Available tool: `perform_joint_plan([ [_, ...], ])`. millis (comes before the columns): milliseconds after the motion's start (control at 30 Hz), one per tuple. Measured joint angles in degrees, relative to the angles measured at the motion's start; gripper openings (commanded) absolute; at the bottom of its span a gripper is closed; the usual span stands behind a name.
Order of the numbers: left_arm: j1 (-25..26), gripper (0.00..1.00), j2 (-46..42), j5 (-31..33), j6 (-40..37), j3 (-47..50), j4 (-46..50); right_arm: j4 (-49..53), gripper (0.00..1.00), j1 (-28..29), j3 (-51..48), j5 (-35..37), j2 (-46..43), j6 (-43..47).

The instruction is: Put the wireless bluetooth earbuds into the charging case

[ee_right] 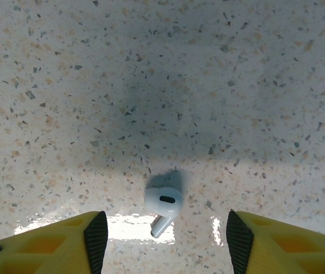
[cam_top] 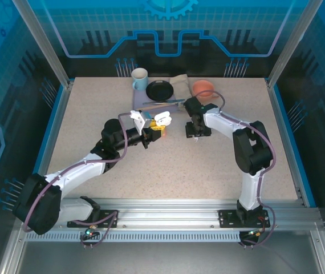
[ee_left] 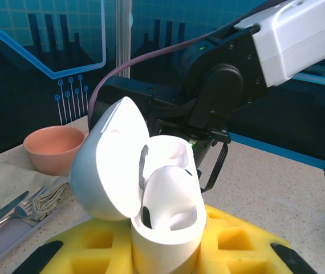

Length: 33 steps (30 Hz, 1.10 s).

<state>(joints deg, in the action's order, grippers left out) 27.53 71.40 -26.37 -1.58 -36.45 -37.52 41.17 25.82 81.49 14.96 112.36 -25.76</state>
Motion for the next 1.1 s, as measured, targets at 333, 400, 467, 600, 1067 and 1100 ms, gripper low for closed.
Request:
perform_joint_plan([
  [333, 0.0, 0.0, 0.0, 0.0, 0.0, 0.3, 0.1, 0.4, 0.48, -0.5, 1.5, -0.9, 4.0, 0.7],
  [400, 0.0, 0.0, 0.0, 0.0, 0.0, 0.3, 0.0, 0.4, 0.48, -0.7, 1.5, -1.0, 4.2, 0.7],
  [467, 0.0, 0.0, 0.0, 0.0, 0.0, 0.3, 0.0, 0.4, 0.48, -0.8, 1.5, -1.0, 4.4, 0.4],
  [600, 0.0, 0.0, 0.0, 0.0, 0.0, 0.3, 0.0, 0.3, 0.46, -0.9, 1.5, -1.3, 4.8, 0.0],
  [1067, 0.0, 0.0, 0.0, 0.0, 0.0, 0.3, 0.1, -0.4, 0.38, -1.3, 1.4, -3.0, 5.2, -1.2],
  [1100, -0.1, 0.0, 0.0, 0.0, 0.0, 0.3, 0.1, -0.5, 0.38, -1.4, 1.3, -3.2, 5.2, -1.3],
])
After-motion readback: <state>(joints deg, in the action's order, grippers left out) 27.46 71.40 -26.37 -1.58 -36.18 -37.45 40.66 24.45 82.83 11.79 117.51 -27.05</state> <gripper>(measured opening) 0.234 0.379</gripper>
